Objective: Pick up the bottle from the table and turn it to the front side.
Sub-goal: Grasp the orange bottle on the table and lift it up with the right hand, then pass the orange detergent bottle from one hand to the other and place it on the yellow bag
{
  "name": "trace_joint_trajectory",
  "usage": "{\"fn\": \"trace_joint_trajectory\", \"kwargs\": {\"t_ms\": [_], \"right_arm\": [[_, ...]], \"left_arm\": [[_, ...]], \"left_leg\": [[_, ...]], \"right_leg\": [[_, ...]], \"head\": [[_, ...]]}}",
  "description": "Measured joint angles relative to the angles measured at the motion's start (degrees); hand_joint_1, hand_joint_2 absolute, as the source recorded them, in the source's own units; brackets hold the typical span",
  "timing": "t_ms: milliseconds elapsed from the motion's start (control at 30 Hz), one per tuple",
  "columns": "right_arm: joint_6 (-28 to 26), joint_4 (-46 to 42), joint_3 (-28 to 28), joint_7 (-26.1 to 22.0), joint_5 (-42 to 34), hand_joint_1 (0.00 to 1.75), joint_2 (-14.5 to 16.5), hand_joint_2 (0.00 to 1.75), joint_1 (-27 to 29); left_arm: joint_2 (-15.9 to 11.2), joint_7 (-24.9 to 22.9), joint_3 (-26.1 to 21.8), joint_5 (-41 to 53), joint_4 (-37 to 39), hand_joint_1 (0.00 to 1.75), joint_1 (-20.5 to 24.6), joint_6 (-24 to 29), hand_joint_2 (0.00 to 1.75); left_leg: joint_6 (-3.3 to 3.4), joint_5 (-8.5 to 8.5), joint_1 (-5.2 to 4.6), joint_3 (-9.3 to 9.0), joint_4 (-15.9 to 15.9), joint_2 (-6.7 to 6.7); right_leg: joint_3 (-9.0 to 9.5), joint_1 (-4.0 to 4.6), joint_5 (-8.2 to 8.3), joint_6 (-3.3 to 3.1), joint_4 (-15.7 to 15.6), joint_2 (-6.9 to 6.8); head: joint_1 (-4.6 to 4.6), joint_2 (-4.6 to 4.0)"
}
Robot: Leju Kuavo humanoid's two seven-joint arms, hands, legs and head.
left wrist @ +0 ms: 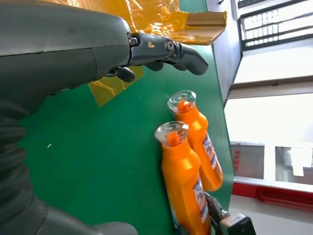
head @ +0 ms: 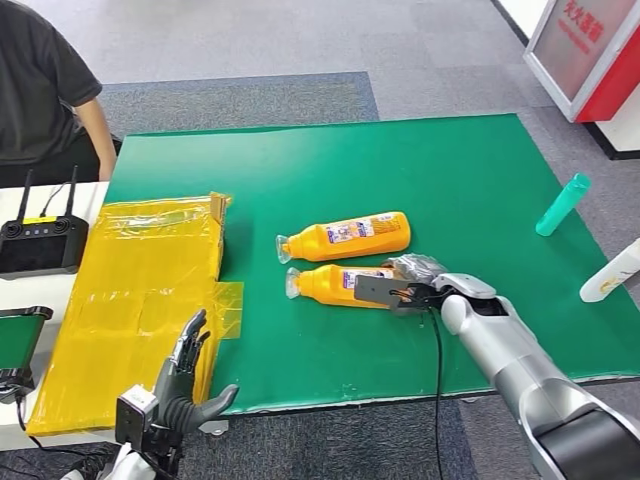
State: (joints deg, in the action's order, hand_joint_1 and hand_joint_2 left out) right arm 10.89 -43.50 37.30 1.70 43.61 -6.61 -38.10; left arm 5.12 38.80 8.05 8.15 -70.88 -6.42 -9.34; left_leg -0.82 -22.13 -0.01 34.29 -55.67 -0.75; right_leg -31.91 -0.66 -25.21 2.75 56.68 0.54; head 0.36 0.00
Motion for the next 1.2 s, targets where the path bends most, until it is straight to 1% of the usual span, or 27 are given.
{"fn": "trace_joint_trajectory", "kwargs": {"t_ms": [133, 200, 367, 467, 600, 700, 800, 967, 1067, 1200], "right_arm": [[-6.44, -7.8, -1.64, -1.76, -2.13, 1.75, -1.28, 1.75, 7.73], [-8.83, -11.87, -2.74, -2.71, -2.65, 1.75, -1.77, 1.75, 11.61], [-10.38, -22.59, -6.08, -3.99, -3.21, 1.75, -2.34, 1.75, 20.92], [-10.34, -26.23, -7.34, -4.04, -3.08, 1.75, -2.52, 1.75, 24.04], [-10.35, -28.93, -8.38, -4.28, -3.05, 1.75, -2.6, 1.75, 25.98], [-11.57, -31.0, -9.52, -7.08, -3.68, 1.75, -2.45, 1.75, 27.93], [-13.81, -34.55, -10.89, -11.21, -4.52, 1.75, -1.36, 1.75, 31.3], [-16.71, -38.62, -11.5, -16.44, -5.22, 1.75, 1.84, 1.75, 35.83], [-17.45, -40.09, -11.27, -17.91, -5.45, 1.75, 3.67, 1.75, 36.49], [-17.42, -41.0, -10.63, -18.57, -6.16, 1.75, 5.57, 1.75, 36.75]], "left_arm": [[-0.19, 0.0, -1.19, 0.4, 0.08, 0.0, -1.51, -1.49, 1.75], [-0.19, 0.0, -2.08, 0.29, 0.04, 0.0, -2.2, -2.49, 1.75], [0.43, 0.0, -4.54, 0.5, -0.34, 0.0, -3.24, -4.15, 1.75], [0.81, 0.0, -5.51, 0.71, -0.44, 0.0, -3.46, -4.32, 1.75], [1.22, 0.0, -6.27, 0.93, -0.46, 0.0, -3.57, -4.44, 1.75], [1.6, 0.0, -6.96, 0.4, -0.49, 0.0, -3.59, -5.78, 1.75], [2.32, 0.0, -8.16, -0.59, -0.5, 0.0, -3.49, -8.11, 1.75], [3.68, 0.0, -9.39, -1.58, -0.72, 0.0, -2.65, -11.25, 1.75], [4.3, 0.0, -9.26, -2.5, -0.87, 0.0, -1.07, -12.96, 1.75], [4.78, 0.0, -8.73, -3.04, -0.81, 0.0, 0.47, -13.9, 1.75]], "left_leg": [[0.01, -0.1, 0.0, -0.01, 0.0, 0.0], [0.02, -0.13, 0.01, -0.01, 0.0, 0.0], [0.0, -0.16, 0.01, 0.01, 0.0, -0.01], [0.0, -0.16, 0.01, 0.02, 0.0, -0.01], [0.02, -0.14, 0.0, 0.01, 0.0, 0.0], [0.03, -0.13, 0.0, 0.02, 0.0, 0.0], [0.02, -0.14, 0.0, 0.02, 0.0, -0.01], [-0.02, -0.16, 0.02, 0.03, 0.01, -0.01], [-0.02, -0.16, 0.03, 0.03, 0.01, 0.0], [0.0, -0.14, 0.03, 0.02, 0.01, 0.0]], "right_leg": [[-0.01, 0.0, -0.07, -0.05, 0.0, 0.01], [-0.01, 0.01, -0.12, -0.07, 0.0, 0.0], [-0.02, 0.02, -0.16, -0.1, 0.0, 0.0], [-0.02, 0.01, -0.16, -0.1, 0.0, 0.0], [-0.01, 0.01, -0.13, -0.07, 0.0, 0.0], [0.0, 0.0, -0.13, -0.06, 0.0, -0.01], [-0.02, 0.0, -0.14, -0.08, 0.0, -0.01], [-0.05, 0.04, -0.19, -0.14, 0.0, -0.01], [-0.05, 0.05, -0.19, -0.14, 0.0, -0.01], [-0.03, 0.04, -0.16, -0.12, 0.0, -0.01]], "head": [[-0.02, 0.0], [-0.01, 0.0], [-0.02, 0.0], [-0.01, 0.0], [0.0, 0.0], [0.01, 0.0], [-0.01, 0.0], [-0.01, 0.0], [-0.01, 0.0], [-0.01, 0.0]]}}
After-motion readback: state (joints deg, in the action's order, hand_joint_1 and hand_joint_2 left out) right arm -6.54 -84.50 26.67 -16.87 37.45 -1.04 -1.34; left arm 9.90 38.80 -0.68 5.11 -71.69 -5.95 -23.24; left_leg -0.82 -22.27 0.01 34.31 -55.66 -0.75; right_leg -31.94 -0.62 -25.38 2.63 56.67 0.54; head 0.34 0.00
